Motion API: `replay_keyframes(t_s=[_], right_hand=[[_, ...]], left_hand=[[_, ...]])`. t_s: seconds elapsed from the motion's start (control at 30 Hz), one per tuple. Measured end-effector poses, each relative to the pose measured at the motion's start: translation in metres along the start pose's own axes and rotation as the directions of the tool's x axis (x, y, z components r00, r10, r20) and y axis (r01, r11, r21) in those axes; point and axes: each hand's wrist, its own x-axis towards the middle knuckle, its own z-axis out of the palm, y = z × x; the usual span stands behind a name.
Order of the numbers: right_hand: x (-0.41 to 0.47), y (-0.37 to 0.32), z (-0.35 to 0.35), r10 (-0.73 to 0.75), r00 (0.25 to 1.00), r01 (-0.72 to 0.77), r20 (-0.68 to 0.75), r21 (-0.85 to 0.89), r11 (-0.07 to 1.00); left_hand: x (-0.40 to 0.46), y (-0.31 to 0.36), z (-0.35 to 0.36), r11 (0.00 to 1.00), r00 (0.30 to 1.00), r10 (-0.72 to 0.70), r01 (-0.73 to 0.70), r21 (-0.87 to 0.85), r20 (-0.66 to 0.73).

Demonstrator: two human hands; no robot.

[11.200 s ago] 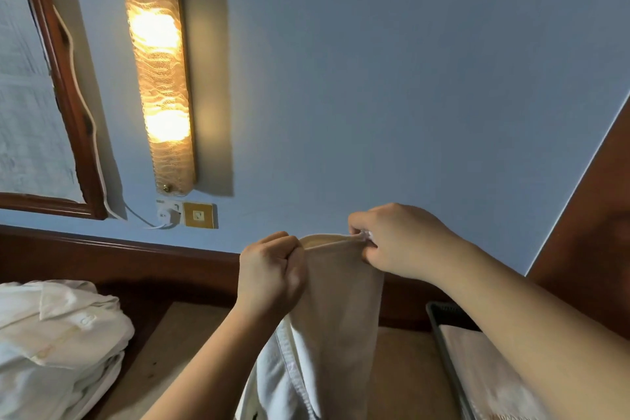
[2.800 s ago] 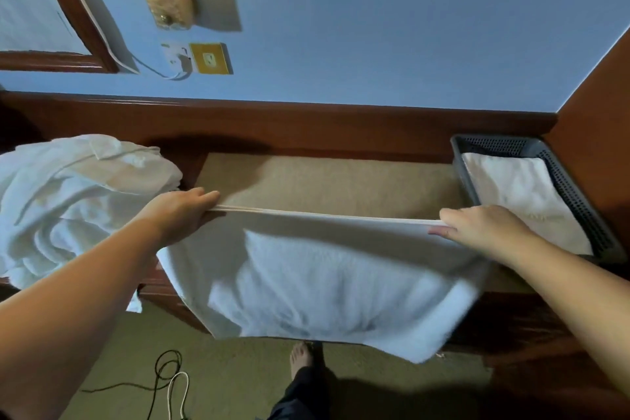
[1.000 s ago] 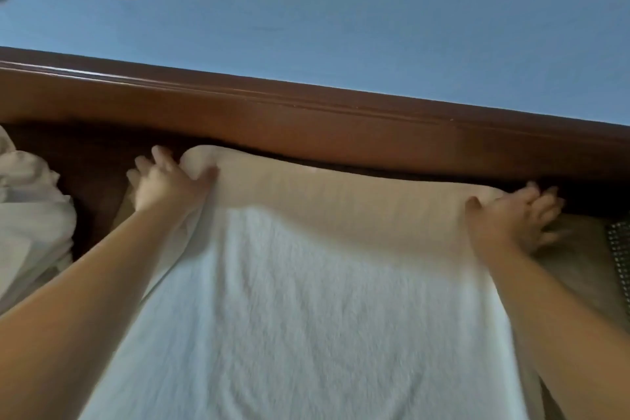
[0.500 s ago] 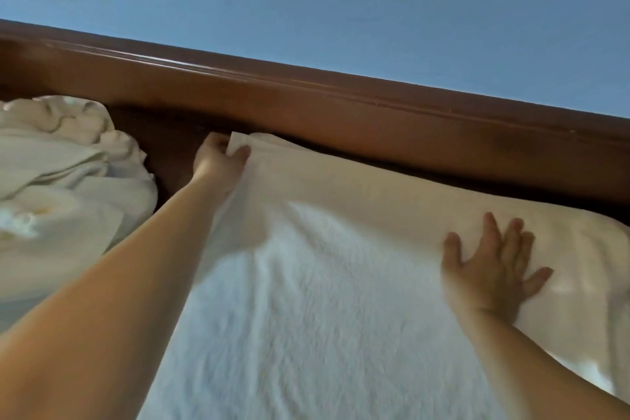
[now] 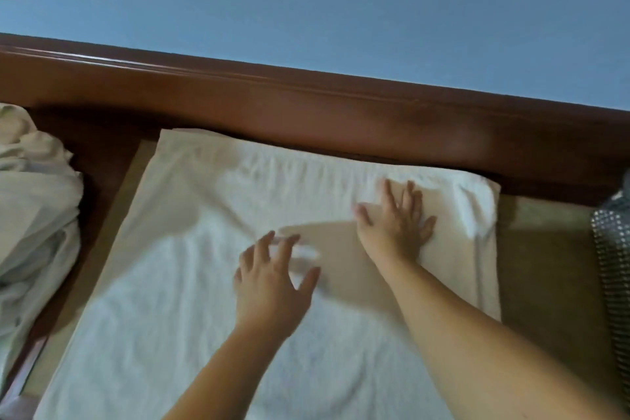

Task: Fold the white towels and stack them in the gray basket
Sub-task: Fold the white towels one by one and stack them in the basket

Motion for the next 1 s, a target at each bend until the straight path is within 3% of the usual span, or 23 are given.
replay_keyframes(t_s=[0.03, 0.1, 0.17, 0.23, 0.27, 0.33, 0.43, 0.63, 0.73, 0.83, 0.93, 1.0], right_hand=[[0.000, 0.010, -0.011, -0.035, 0.999, 0.036, -0.016, 0.048, 0.998], [0.000, 0.040, -0.035, -0.022, 0.980, 0.067, -0.199, 0.223, 0.973], [0.009, 0.081, -0.058, 0.219, 0.896, -0.071, -0.387, 0.362, 0.930], [0.027, 0.118, -0.080, 0.452, 0.840, -0.304, -0.302, 0.429, 0.851], [0.036, 0.132, -0.088, 0.493, 0.845, -0.382, -0.207, 0.411, 0.828], [0.051, 0.147, -0.097, 0.438, 0.898, -0.389, -0.050, 0.379, 0.840], [0.073, 0.164, -0.097, 0.351, 0.934, -0.343, 0.067, 0.439, 0.831], [0.111, 0.177, -0.123, 0.370, 0.910, -0.409, 0.186, 0.544, 0.733], [0.106, 0.172, -0.129, 0.308, 0.897, -0.429, 0.317, 0.456, 0.780], [0.102, 0.170, -0.117, 0.241, 0.936, -0.326, 0.255, 0.376, 0.867], [0.105, 0.170, -0.112, 0.244, 0.949, -0.306, 0.201, 0.394, 0.866], [0.112, 0.172, -0.117, 0.252, 0.963, -0.268, 0.092, 0.349, 0.898]], left_hand=[[-0.023, 0.020, 0.020, 0.998, 0.995, -0.009, 0.004, 0.055, 0.098], [-0.055, 0.055, 0.051, 0.990, 0.963, -0.050, 0.013, 0.140, 0.263], [-0.066, 0.073, 0.069, 0.982, 0.937, -0.089, 0.027, 0.185, 0.338], [-0.064, 0.079, 0.076, 0.973, 0.934, -0.115, 0.037, 0.228, 0.339], [-0.061, 0.080, 0.076, 0.969, 0.935, -0.123, 0.041, 0.244, 0.332], [-0.059, 0.080, 0.076, 0.967, 0.935, -0.129, 0.044, 0.253, 0.330], [-0.059, 0.082, 0.074, 0.965, 0.934, -0.143, 0.059, 0.256, 0.327], [-0.059, 0.086, 0.072, 0.965, 0.934, -0.161, 0.082, 0.247, 0.320], [-0.059, 0.086, 0.072, 0.963, 0.934, -0.164, 0.083, 0.255, 0.316], [-0.059, 0.086, 0.074, 0.964, 0.936, -0.159, 0.080, 0.252, 0.314], [-0.059, 0.085, 0.075, 0.965, 0.937, -0.162, 0.084, 0.248, 0.310], [-0.059, 0.084, 0.075, 0.964, 0.937, -0.162, 0.082, 0.255, 0.309]])
